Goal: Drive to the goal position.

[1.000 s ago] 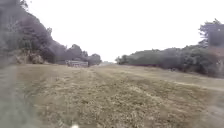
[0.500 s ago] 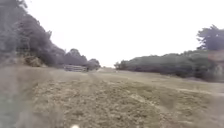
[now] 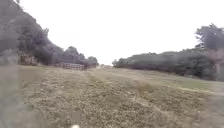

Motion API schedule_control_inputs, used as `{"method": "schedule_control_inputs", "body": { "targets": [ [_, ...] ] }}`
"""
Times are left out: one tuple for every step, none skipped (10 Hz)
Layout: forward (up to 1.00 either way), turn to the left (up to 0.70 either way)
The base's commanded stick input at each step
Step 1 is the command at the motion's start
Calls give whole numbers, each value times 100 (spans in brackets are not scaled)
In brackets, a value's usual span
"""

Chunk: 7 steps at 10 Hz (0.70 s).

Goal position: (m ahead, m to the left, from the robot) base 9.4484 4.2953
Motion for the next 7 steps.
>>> {"method": "schedule_control_inputs", "body": {
  "targets": [
    [60, 0],
    [60, 0],
    [60, 0],
    [60, 0],
    [60, 0],
    [60, 0],
    [60, 0]
  ]
}}
